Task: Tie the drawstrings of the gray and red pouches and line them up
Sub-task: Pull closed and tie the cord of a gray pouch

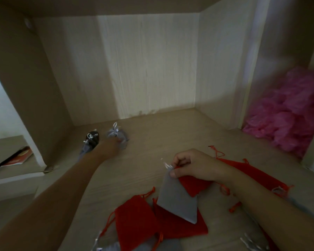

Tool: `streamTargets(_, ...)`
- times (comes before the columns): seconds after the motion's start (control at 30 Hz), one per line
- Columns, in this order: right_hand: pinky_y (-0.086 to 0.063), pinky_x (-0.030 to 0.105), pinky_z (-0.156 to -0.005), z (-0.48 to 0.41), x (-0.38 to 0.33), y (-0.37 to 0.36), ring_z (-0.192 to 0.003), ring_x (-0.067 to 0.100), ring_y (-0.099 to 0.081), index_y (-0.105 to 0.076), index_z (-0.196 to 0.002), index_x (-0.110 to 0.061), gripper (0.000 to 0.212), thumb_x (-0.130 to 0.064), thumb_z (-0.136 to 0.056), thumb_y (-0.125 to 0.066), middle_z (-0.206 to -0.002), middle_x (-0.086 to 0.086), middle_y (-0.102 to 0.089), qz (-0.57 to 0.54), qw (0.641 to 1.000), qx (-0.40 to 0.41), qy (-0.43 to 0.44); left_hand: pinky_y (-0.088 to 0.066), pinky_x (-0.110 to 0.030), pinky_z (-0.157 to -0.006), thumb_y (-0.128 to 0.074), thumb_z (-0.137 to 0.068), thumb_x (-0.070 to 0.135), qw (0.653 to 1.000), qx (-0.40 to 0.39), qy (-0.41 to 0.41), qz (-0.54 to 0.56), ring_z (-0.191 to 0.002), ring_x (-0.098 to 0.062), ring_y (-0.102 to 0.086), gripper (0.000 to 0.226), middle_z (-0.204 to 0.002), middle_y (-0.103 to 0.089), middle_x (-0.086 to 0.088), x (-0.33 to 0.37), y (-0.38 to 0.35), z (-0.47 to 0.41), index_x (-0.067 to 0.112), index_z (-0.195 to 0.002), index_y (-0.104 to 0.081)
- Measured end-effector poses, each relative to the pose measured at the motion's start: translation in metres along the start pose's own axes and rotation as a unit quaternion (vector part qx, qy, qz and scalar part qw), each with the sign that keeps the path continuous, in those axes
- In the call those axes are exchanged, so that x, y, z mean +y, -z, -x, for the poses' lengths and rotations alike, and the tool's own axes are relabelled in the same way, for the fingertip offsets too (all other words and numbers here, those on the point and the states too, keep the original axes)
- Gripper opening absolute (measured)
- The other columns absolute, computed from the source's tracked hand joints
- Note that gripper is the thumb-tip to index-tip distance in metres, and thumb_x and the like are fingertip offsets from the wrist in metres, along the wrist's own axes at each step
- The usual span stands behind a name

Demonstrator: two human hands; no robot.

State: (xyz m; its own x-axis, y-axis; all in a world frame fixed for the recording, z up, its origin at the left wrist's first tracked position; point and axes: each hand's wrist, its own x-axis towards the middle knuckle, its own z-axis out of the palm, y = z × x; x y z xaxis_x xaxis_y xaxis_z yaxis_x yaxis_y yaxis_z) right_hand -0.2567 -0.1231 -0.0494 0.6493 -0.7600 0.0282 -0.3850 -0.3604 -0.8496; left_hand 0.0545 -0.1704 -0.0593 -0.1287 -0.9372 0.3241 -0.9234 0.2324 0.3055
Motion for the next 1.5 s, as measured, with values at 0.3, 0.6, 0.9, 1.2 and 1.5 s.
streamTargets(0.3,-0.043,0.019,-0.07,-0.002,-0.005,-0.012,-0.072,0.007,-0.057,-0.064,-0.076,-0.021,0.019,-0.005,-0.077,-0.074,-0.079,0.004,-0.066,0.004,0.998,0.033,0.056,-0.051,-0.016,-0.064,-0.061,-0.073,0.056,0.921,-0.264,0.156,0.242,-0.072,-0.01,-0.069,0.051,-0.087,-0.074,-0.005,0.123,0.055,0.035,0.009,-0.092,-0.07)
streamTargets(0.6,-0.041,0.02,-0.069,0.002,-0.028,-0.019,-0.073,0.007,-0.054,-0.056,-0.086,-0.016,0.02,-0.013,-0.078,-0.075,-0.075,-0.005,-0.061,-0.098,0.983,0.083,0.133,-0.042,-0.011,-0.052,-0.073,-0.078,0.008,0.941,-0.145,0.088,0.291,-0.052,0.002,-0.051,0.007,-0.056,-0.06,0.008,0.148,0.064,0.068,0.006,-0.085,-0.072)
streamTargets(0.9,-0.046,0.018,-0.087,0.012,-0.021,-0.008,-0.096,0.002,-0.065,-0.07,-0.1,-0.022,0.028,-0.035,-0.075,-0.075,-0.102,-0.01,-0.072,-0.014,0.998,-0.055,0.027,-0.049,-0.014,-0.056,-0.054,-0.09,0.002,0.841,0.027,0.178,0.51,-0.072,-0.013,-0.061,0.014,-0.085,-0.065,-0.005,0.14,0.045,0.079,0.006,-0.099,-0.063)
streamTargets(1.2,-0.049,0.024,-0.081,0.009,-0.028,-0.012,-0.09,0.017,-0.067,-0.071,-0.095,-0.002,0.026,-0.024,-0.093,-0.058,-0.096,0.01,-0.073,-0.185,0.969,0.151,0.055,-0.049,-0.029,-0.075,-0.051,-0.093,0.016,0.768,0.044,0.166,0.616,-0.089,-0.023,-0.063,0.021,-0.099,-0.067,-0.012,0.142,0.012,0.084,0.003,-0.106,-0.062)
streamTargets(1.5,-0.04,0.017,-0.057,-0.001,-0.028,-0.023,-0.048,-0.001,-0.04,-0.07,-0.097,-0.006,0.022,-0.021,-0.094,-0.055,-0.051,-0.014,-0.047,-0.163,0.968,0.181,0.053,-0.054,-0.017,-0.064,-0.043,-0.097,0.019,0.667,0.123,0.157,0.718,-0.073,-0.008,-0.068,0.022,-0.075,-0.07,0.001,0.13,0.016,0.081,0.011,-0.088,-0.062)
